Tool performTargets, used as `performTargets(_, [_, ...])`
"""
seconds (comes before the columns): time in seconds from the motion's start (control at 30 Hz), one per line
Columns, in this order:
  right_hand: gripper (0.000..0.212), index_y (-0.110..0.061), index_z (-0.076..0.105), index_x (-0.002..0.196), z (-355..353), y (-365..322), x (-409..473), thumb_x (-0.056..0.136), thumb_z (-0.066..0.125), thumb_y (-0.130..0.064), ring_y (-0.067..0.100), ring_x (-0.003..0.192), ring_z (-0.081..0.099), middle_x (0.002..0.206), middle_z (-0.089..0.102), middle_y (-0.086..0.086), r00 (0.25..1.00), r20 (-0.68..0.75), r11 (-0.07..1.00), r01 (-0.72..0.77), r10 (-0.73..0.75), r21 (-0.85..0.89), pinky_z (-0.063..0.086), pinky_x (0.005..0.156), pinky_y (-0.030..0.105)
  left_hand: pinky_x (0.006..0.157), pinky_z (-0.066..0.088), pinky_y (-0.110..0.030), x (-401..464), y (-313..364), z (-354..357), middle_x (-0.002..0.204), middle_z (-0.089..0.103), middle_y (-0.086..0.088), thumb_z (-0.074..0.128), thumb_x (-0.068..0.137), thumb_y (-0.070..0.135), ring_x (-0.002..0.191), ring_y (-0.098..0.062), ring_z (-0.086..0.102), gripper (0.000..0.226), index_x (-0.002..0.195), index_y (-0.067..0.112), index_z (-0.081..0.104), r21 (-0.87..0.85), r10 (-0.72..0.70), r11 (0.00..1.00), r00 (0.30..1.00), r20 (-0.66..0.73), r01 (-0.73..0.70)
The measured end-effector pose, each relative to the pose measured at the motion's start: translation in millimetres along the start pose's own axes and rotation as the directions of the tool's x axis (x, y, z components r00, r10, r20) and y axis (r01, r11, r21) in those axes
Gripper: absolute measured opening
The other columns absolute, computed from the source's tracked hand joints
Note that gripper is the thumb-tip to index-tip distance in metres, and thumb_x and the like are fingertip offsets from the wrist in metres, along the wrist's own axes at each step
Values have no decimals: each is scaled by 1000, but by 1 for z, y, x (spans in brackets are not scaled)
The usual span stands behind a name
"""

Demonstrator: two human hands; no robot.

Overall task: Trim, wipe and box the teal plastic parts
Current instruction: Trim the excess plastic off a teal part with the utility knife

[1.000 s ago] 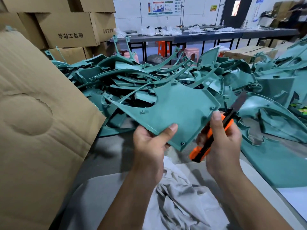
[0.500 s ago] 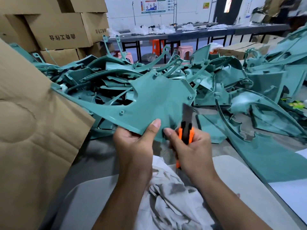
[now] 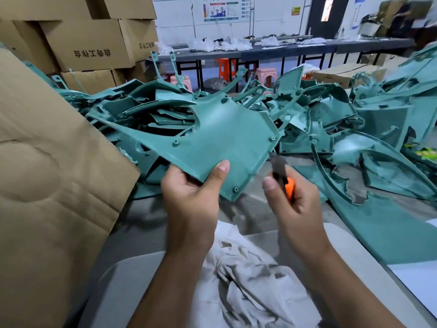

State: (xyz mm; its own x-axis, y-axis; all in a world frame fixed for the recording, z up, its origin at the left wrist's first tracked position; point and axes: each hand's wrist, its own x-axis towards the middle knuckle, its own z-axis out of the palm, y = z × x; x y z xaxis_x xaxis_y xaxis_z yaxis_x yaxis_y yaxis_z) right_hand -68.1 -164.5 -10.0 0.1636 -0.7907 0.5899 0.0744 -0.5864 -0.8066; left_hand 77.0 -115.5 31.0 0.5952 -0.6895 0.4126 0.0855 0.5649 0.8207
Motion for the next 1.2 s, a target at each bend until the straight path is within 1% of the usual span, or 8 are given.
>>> performTargets(0.2, [17,-33,53,104,-7,8,5,108,52,-49,19,62,42,73,50,-1,988,-135,995,-71,80,71,34,51,38,87,60,-36,25,-5,11,106,79,1,63,95,23,104,-21,74,18,104,14,75,175,-6,985,998,55,-4])
performTargets(0.3, [10,-33,53,104,-7,7,9,109,47,-39,18,62,50,73,54,0,998,-69,988,-5,-5,-153,43,53,45,79,57,-38,40,-10,11,89,74,0,58,90,26,85,-21,69,19,83,14,70,186,-41,981,996,-80,55])
performTargets(0.43, [23,-21,54,95,-1,6,8,111,44,-35,19,60,56,69,57,-3,996,57,933,89,-74,-349,47,56,46,57,34,-28,55,-13,5,59,44,13,52,81,19,59,-14,36,24,58,26,48,241,-72,961,964,-256,136])
performTargets(0.6, [15,-40,45,97,12,-3,0,111,40,-42,6,55,49,65,48,-17,969,205,904,209,-139,-372,31,53,20,59,28,-41,52,-11,10,69,30,5,49,74,29,70,-20,25,25,72,21,25,353,-78,921,966,-246,164])
performTargets(0.77, [24,-18,51,98,15,-1,-4,110,42,-37,11,54,44,61,40,-13,957,258,880,233,-133,-413,34,53,36,63,35,-44,55,-6,14,80,38,-7,50,74,28,73,-22,34,20,81,17,36,277,-118,941,955,-271,195])
performTargets(0.9, [31,-16,50,93,14,-2,-4,109,41,-40,15,52,42,59,38,-12,960,253,879,218,-117,-424,34,51,42,57,32,-39,52,-4,16,74,37,-3,48,75,23,72,-23,33,13,77,19,35,226,-134,955,961,-241,190])
performTargets(1.07, [31,-17,50,86,4,7,4,112,43,-31,11,46,44,59,48,-10,993,74,921,112,-91,-372,32,45,20,55,36,-34,52,-3,15,79,43,-6,47,80,16,72,-22,39,8,86,14,42,150,-160,970,967,-197,191])
performTargets(1.2, [34,-16,51,82,-20,17,21,111,42,-33,24,50,51,65,58,8,969,-229,878,-184,88,-442,40,43,38,37,29,-16,52,1,16,71,43,-5,43,91,2,58,-19,36,11,83,9,44,97,-144,982,974,-175,163])
